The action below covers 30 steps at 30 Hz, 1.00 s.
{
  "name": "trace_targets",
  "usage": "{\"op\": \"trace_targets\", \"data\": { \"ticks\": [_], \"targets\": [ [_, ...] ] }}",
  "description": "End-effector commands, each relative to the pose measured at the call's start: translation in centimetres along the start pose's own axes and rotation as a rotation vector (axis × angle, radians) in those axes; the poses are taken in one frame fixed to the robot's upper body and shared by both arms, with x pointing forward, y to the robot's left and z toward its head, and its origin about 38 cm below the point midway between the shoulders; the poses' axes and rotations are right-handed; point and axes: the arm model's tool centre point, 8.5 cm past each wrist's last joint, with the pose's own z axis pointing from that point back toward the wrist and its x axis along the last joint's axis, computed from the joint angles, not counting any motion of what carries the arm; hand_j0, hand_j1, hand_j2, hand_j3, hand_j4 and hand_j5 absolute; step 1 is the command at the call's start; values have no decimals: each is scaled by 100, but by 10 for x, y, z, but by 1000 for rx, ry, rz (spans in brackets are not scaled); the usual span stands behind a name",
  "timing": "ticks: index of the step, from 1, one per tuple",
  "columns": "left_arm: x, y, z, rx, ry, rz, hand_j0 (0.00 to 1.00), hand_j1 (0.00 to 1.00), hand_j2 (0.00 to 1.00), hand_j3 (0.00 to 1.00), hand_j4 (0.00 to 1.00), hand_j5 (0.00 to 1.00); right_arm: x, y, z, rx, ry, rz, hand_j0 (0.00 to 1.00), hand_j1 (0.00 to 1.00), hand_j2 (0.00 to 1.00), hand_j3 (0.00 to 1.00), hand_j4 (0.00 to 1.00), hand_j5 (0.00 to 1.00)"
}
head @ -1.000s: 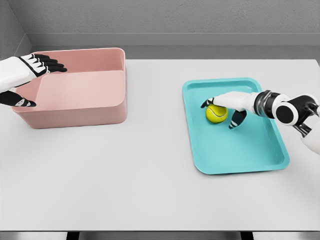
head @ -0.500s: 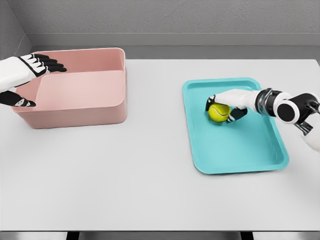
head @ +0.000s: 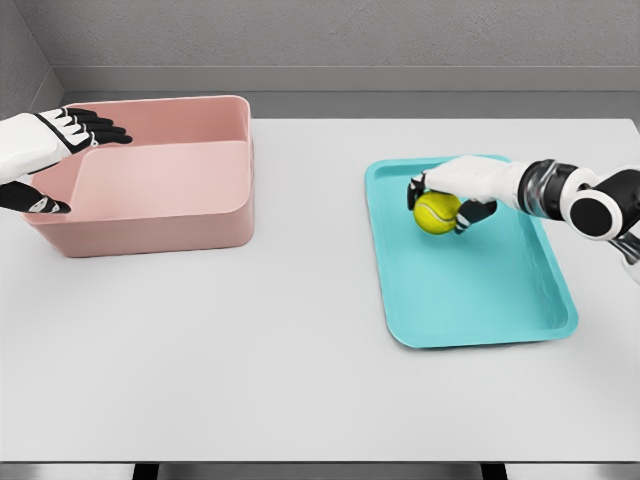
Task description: Put the tennis from the blue tray into the pink basket with both arms
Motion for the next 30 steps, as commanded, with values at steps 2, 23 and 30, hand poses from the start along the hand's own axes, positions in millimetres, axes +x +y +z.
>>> {"op": "trace_targets", "data": {
  "ticks": [2, 23, 30],
  "targets": [
    [-1, 1, 1, 3, 3, 4, 100, 100, 100, 100, 100, 100, 20, -7, 7, -26, -51, 38, 43, 43, 43, 43, 43, 43],
    [-2, 1, 2, 1, 6, 3, 100, 100, 100, 100, 100, 100, 123, -9, -41, -46, -387, 107, 43, 43, 43, 43, 43, 43],
    [-2, 1, 2, 0, 7, 2, 100, 100, 100, 100, 100, 100, 165, 0, -55, -20, -504, 134, 43, 43, 43, 43, 43, 43]
  ]
}}
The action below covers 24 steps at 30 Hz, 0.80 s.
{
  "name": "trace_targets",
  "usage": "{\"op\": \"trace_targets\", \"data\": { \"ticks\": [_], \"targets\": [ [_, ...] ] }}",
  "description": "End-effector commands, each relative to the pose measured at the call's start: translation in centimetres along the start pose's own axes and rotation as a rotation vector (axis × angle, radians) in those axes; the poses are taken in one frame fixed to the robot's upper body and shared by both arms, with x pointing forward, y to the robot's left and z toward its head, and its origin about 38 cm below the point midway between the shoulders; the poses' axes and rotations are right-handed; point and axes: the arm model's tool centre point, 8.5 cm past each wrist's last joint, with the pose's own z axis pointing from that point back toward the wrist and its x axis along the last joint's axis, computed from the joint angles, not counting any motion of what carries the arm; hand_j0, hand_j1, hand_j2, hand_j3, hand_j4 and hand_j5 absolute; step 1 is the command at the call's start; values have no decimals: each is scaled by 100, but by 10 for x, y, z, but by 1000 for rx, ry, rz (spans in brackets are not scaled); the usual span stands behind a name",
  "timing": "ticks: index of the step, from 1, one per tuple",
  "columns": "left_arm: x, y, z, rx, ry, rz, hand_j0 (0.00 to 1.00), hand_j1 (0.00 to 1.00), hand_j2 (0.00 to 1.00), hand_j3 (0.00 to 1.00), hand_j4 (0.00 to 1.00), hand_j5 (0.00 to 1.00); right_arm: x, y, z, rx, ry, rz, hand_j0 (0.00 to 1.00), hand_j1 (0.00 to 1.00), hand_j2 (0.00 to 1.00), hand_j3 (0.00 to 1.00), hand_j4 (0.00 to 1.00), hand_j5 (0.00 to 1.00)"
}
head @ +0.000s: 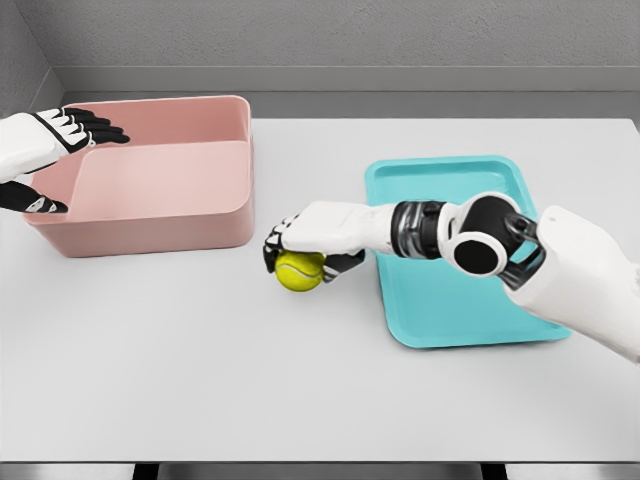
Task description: Put the tennis from the blue tray into the pink basket with both arms
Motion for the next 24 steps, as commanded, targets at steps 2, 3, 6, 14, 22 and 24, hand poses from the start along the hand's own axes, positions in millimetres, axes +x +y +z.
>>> {"op": "trace_targets", "data": {
  "ticks": [2, 3, 6, 14, 22, 24],
  "targets": [
    [-1, 1, 1, 4, 2, 5, 100, 100, 100, 100, 100, 100, 15, -3, -14, -2, -46, 4, 43, 43, 43, 43, 43, 43],
    [-1, 1, 1, 4, 2, 5, 100, 100, 100, 100, 100, 100, 17, -5, -16, -4, -49, 6, 43, 43, 43, 43, 43, 43],
    [0, 1, 1, 2, 2, 2, 100, 100, 100, 100, 100, 100, 27, -16, -28, -13, -50, 4, 43, 43, 43, 43, 43, 43],
    [0, 1, 1, 2, 2, 2, 100, 100, 100, 100, 100, 100, 36, -17, -40, 3, -48, -2, 45, 45, 45, 45, 45, 45],
    [0, 1, 1, 3, 1, 3, 100, 100, 100, 100, 100, 100, 33, -16, -41, 8, -14, -26, 100, 100, 100, 100, 100, 100],
    [0, 1, 1, 3, 1, 3, 100, 100, 100, 100, 100, 100, 33, -16, -41, 8, -14, -25, 100, 100, 100, 100, 100, 100]
  ]
}}
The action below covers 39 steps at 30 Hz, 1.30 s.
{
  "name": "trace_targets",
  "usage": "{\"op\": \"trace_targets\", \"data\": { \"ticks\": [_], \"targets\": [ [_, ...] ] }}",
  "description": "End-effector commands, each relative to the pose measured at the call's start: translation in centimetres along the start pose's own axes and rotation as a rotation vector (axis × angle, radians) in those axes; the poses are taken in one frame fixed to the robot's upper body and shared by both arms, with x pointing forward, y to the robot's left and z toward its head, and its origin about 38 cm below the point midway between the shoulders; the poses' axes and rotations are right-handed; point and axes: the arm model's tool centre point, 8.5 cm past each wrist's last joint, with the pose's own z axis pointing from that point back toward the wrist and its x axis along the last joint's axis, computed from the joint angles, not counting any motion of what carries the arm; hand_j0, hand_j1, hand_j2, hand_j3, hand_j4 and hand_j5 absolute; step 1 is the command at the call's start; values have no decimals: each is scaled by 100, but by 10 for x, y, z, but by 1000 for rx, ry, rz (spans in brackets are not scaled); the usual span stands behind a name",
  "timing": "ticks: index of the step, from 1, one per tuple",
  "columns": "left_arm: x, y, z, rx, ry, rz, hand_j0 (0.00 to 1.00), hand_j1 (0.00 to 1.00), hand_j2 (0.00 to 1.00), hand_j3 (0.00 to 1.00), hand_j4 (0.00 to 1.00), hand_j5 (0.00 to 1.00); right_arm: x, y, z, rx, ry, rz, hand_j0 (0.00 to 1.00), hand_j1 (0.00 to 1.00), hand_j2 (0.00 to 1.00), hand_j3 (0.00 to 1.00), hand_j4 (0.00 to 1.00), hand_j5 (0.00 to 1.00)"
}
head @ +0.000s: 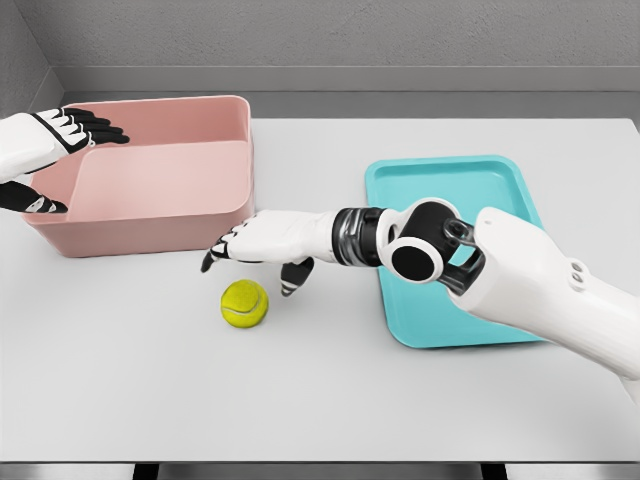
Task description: Put the tennis from the blue tray into the pink basket with both arms
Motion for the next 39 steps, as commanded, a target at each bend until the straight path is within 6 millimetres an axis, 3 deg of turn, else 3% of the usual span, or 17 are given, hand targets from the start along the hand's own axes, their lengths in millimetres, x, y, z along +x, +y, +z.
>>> {"op": "trace_targets", "data": {
  "ticks": [1, 3, 4, 8, 12, 17, 20, 22, 28, 33, 39],
  "targets": [
    [0, 1, 0, 4, 1, 5, 100, 100, 100, 100, 100, 100, -1, 0, 2, -2, 4, -1, 100, 100, 100, 100, 100, 100],
    [0, 1, 0, 4, 1, 5, 100, 100, 100, 100, 100, 100, -3, -14, 9, -25, 18, 27, 100, 100, 100, 100, 100, 100],
    [0, 1, 0, 4, 1, 5, 100, 100, 100, 100, 100, 100, -12, -31, 22, -76, 41, 32, 100, 100, 100, 100, 100, 100],
    [1, -2, 2, -6, -2, 9, 100, 100, 100, 100, 100, 100, -69, -73, 121, -252, 191, 75, 100, 100, 100, 100, 100, 100],
    [24, 12, 2, -10, -65, -41, 100, 100, 100, 100, 100, 100, -110, -57, 214, -294, 324, 87, 100, 100, 100, 100, 100, 100],
    [50, 37, 8, -9, -126, -118, 100, 100, 100, 100, 100, 100, -124, 2, 258, -244, 336, 79, 100, 100, 100, 100, 100, 100],
    [55, 26, 5, -31, -146, -98, 100, 100, 100, 100, 100, 100, -123, 21, 265, -224, 311, 82, 100, 100, 100, 100, 100, 100],
    [59, 7, 4, -61, -159, -55, 100, 100, 100, 100, 100, 100, -121, 24, 265, -226, 293, 93, 100, 100, 100, 100, 100, 100],
    [71, -27, -7, -70, -199, 33, 100, 100, 100, 100, 100, 100, -121, 29, 264, -231, 291, 78, 100, 100, 100, 100, 100, 100],
    [85, -45, -25, -32, -249, 99, 100, 100, 100, 100, 100, 100, -125, 38, 265, -217, 300, 55, 100, 100, 100, 100, 100, 100],
    [99, -51, -45, 27, -298, 143, 100, 100, 100, 100, 100, 100, -124, 38, 263, -217, 295, 55, 100, 100, 100, 100, 100, 100]
  ]
}}
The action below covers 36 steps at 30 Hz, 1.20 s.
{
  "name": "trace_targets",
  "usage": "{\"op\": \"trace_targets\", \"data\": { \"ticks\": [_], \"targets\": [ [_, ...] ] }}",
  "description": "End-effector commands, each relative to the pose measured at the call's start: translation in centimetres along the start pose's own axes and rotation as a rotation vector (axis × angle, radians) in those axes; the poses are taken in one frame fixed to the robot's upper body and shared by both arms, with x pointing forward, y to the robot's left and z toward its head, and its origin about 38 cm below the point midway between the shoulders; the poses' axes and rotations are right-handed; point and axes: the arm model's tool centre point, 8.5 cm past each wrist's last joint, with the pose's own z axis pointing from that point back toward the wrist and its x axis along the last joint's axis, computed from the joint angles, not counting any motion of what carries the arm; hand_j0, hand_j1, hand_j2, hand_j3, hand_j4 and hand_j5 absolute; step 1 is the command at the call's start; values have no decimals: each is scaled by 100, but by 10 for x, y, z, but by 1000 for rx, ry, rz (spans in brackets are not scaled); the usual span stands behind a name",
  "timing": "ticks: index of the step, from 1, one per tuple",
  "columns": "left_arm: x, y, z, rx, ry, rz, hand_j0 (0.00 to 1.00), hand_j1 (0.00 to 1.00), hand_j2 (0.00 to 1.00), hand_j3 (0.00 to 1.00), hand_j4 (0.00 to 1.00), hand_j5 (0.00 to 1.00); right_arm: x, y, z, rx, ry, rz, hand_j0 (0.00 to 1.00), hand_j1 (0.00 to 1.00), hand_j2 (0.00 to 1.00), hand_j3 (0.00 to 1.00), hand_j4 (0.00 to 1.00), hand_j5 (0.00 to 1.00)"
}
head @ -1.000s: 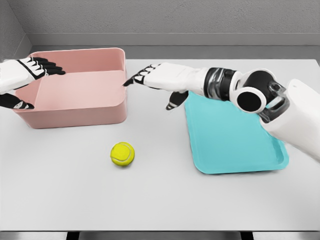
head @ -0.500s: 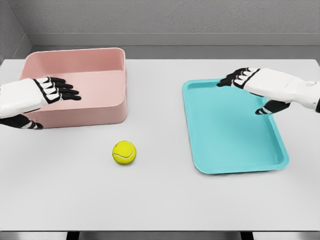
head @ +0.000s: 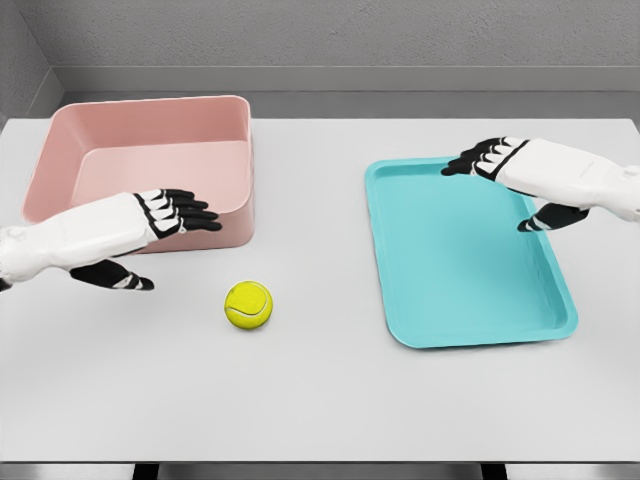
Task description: Put the tennis from the blue tray into the pink basket with both arms
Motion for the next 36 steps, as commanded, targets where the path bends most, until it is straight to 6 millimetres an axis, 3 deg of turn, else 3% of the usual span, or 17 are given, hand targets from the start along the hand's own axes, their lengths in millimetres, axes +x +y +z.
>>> {"op": "trace_targets", "data": {
  "ticks": [1, 19, 28, 30, 36],
  "targets": [
    [4, -3, -10, 27, -24, 18, 100, 100, 100, 100, 100, 100, 2, -1, -1, -3, -5, -3, 100, 100, 100, 100, 100, 100],
    [13, -30, -51, -87, -45, -157, 100, 100, 100, 100, 100, 100, 3, -1, -1, -6, -8, 0, 100, 100, 100, 100, 100, 100],
    [10, -38, -57, -161, -11, -288, 100, 100, 100, 100, 100, 100, 2, -2, 0, -5, -5, 2, 100, 100, 100, 100, 100, 100],
    [10, -40, -59, -171, -6, -313, 100, 100, 100, 100, 100, 100, -3, -14, 9, -44, 20, 14, 100, 100, 100, 100, 100, 100],
    [23, -55, -84, -183, -62, -324, 100, 100, 100, 100, 100, 100, -7, -22, 15, -65, 37, 24, 100, 100, 100, 100, 100, 100]
  ]
}}
